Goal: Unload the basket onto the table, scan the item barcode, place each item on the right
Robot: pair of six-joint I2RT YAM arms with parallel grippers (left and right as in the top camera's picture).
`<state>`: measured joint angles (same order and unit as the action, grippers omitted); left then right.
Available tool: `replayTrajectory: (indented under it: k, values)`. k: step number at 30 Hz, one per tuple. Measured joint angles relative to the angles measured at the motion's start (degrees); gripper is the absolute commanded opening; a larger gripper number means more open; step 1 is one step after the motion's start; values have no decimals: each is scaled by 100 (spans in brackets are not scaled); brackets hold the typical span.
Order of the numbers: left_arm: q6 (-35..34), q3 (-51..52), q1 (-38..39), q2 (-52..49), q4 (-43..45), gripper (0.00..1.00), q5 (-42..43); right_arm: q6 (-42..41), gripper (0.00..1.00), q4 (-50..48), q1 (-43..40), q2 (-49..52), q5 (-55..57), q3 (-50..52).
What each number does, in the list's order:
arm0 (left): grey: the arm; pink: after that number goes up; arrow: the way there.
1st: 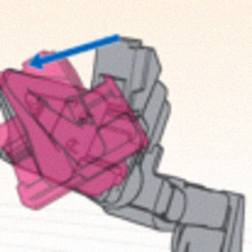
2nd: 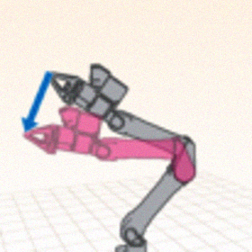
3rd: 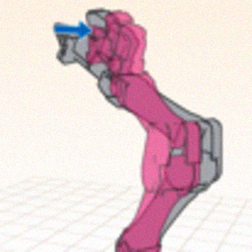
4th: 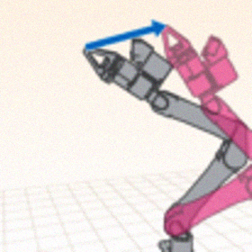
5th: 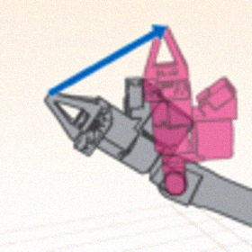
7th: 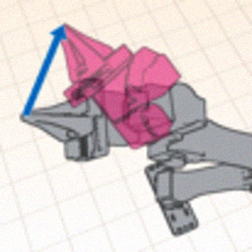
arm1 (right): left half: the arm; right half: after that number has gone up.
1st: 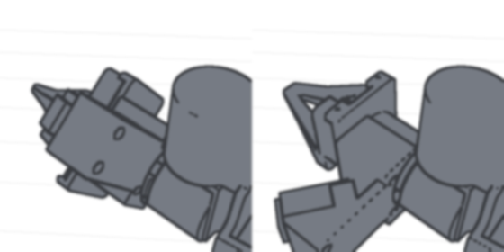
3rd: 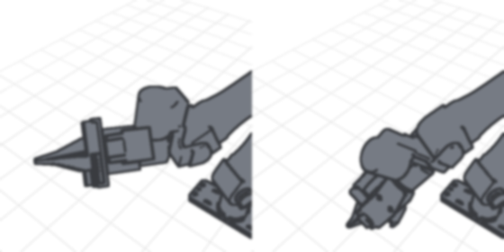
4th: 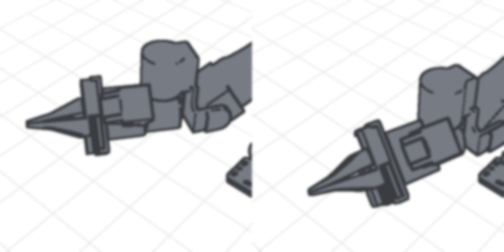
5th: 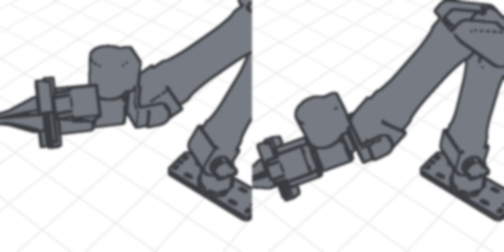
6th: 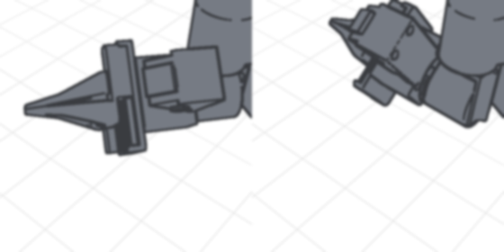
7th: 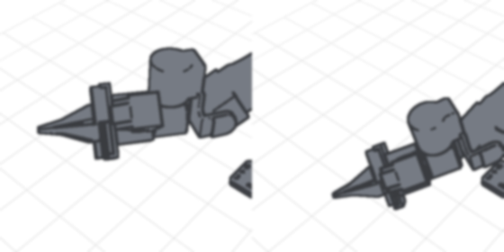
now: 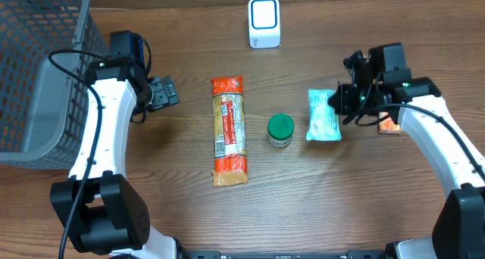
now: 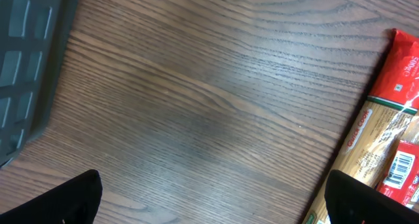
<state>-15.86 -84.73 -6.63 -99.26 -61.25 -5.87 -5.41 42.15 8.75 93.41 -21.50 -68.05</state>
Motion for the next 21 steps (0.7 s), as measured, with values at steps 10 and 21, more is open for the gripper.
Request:
replayTrajectory:
  k: [10,21]
  values:
    - [0,0,0,0,-4,100,0,-37,7,-1475,2,96,627,1250]
    - [0,0,0,0,-4,100,-2,-44,41,-1941,2,96,970,1650]
